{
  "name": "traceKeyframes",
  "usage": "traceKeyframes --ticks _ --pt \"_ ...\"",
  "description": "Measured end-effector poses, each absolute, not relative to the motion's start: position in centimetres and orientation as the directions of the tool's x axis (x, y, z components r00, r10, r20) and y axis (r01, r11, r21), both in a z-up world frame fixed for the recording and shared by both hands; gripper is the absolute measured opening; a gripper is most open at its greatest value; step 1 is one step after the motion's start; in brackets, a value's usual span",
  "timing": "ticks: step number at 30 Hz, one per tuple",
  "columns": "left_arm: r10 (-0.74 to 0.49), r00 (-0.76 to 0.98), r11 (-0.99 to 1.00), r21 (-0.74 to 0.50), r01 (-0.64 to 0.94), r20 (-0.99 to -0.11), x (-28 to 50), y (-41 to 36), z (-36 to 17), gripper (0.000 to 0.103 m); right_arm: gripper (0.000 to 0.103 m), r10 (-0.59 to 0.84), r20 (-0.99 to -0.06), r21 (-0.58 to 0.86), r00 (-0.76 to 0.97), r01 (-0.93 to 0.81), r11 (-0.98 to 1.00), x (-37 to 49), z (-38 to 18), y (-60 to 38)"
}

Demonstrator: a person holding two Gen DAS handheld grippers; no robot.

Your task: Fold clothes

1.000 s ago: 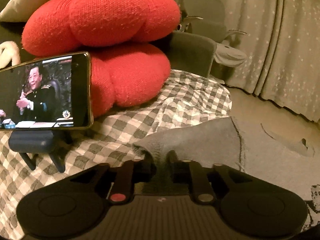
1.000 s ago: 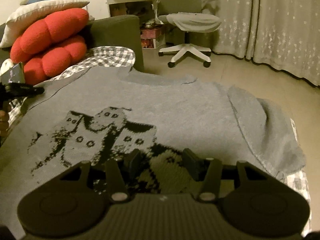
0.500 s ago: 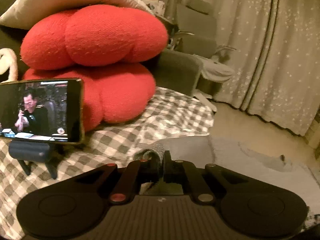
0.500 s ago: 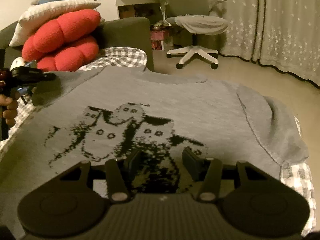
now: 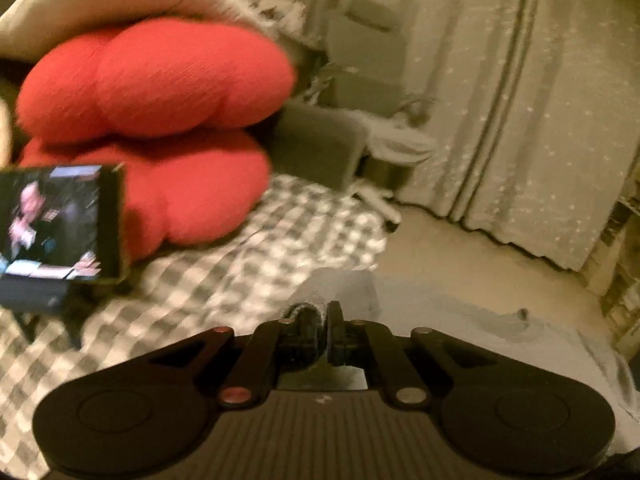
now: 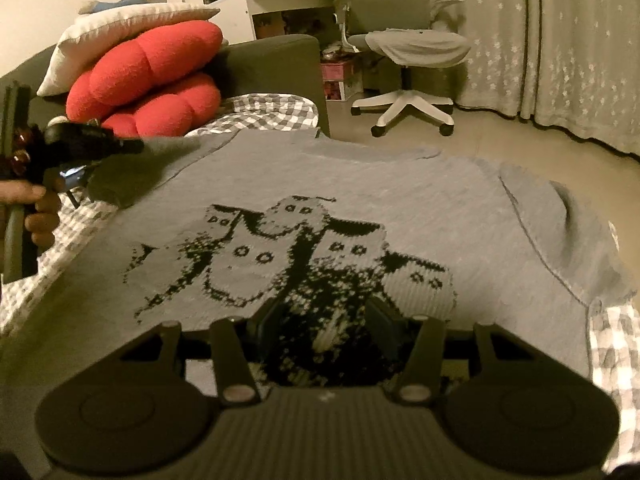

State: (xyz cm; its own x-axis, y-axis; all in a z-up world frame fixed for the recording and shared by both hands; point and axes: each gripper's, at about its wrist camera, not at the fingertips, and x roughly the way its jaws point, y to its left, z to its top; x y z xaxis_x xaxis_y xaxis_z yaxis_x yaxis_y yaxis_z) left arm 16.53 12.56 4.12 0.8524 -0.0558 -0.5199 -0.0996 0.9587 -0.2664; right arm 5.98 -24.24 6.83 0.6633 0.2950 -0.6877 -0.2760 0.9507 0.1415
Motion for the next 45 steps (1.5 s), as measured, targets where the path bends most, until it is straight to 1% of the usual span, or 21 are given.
traceKeyframes --ticks 2,6,8,10,11,14,16,17,20,22,24,26,31,34,37,40,45 --pt "-0.042 0.839 0.953 -0.273 -0.128 -0.542 16.4 13.6 3.4 0.006 0.049 0.307 -0.687 0.158 0.659 -0.276 0.948 5.8 6.9 -24.2" --pt "-0.031 0.832 0.928 -0.326 -0.182 -0.553 15.9 16.3 2.4 0.02 0.051 0.346 -0.675 0.173 0.651 -0.317 0.933 4.7 7.7 -23.1" --pt "-0.038 0.827 0.916 -0.351 -0.196 -0.561 15.9 17.1 2.1 0.023 0.053 0.372 -0.669 0.177 0.644 -0.348 0.921 4.1 8.1 -22.2" --pt "-0.053 0.819 0.91 -0.365 -0.197 -0.572 16.3 17.2 1.7 0.03 0.053 0.394 -0.665 0.184 0.634 -0.373 0.91 3.6 8.4 -21.4" --pt "-0.053 0.814 0.907 -0.369 -0.203 -0.578 16.5 17.3 1.5 0.03 0.053 0.405 -0.663 0.187 0.63 -0.385 0.904 3.3 8.6 -21.0" --pt "0.009 0.811 0.908 -0.335 -0.251 -0.584 16.4 17.4 1.2 0.032 0.054 0.418 -0.654 0.179 0.631 -0.407 0.896 2.5 9.1 -20.3" --pt "0.031 0.809 0.912 -0.315 -0.263 -0.586 16.4 17.5 1.1 0.038 0.056 0.419 -0.653 0.17 0.631 -0.417 0.893 1.9 9.3 -20.1" --pt "0.042 0.808 0.914 -0.305 -0.268 -0.587 16.4 17.5 1.0 0.039 0.056 0.419 -0.654 0.168 0.63 -0.419 0.892 1.7 9.3 -20.2" --pt "0.07 0.801 0.91 -0.291 -0.296 -0.595 16.7 17.5 0.6 0.041 0.056 0.394 -0.672 0.165 0.627 -0.393 0.905 1.6 8.5 -20.7" --pt "0.047 0.79 0.922 -0.278 -0.271 -0.612 17.0 16.7 0.0 0.041 0.056 0.374 -0.682 0.171 0.628 -0.36 0.917 1.9 7.8 -21.6" --pt "0.08 0.793 0.942 -0.214 -0.257 -0.604 16.6 15.5 -0.1 0.041 0.056 0.337 -0.689 0.164 0.642 -0.315 0.935 2.0 7.3 -22.9" --pt "0.103 0.79 0.949 -0.178 -0.261 -0.605 16.1 14.9 -0.1 0.041 0.056 0.299 -0.695 0.16 0.653 -0.265 0.951 2.0 7.0 -24.3" --pt "0.128 0.794 0.95 -0.155 -0.269 -0.595 14.4 14.8 1.3 0.041 0.056 0.194 -0.713 0.138 0.674 -0.136 0.981 0.9 6.5 -28.6" --pt "0.122 0.794 0.956 -0.145 -0.255 -0.596 13.5 14.4 2.1 0.041 0.056 0.182 -0.713 0.176 0.677 -0.079 0.981 -0.3 6.3 -30.6" --pt "0.106 0.781 0.963 -0.131 -0.234 -0.616 12.5 13.6 2.2 0.041 0.056 0.158 -0.714 0.168 0.682 -0.053 0.984 -1.7 6.4 -31.3" --pt "0.111 0.747 0.966 -0.106 -0.236 -0.655 11.5 13.3 1.4 0.041 0.056 0.118 -0.713 0.142 0.691 -0.023 0.99 -3.0 6.5 -32.1" --pt "0.112 0.729 0.962 -0.111 -0.251 -0.675 9.5 13.9 1.4 0.041 0.053 0.109 -0.708 0.186 0.698 0.036 0.982 -4.9 6.3 -35.1"
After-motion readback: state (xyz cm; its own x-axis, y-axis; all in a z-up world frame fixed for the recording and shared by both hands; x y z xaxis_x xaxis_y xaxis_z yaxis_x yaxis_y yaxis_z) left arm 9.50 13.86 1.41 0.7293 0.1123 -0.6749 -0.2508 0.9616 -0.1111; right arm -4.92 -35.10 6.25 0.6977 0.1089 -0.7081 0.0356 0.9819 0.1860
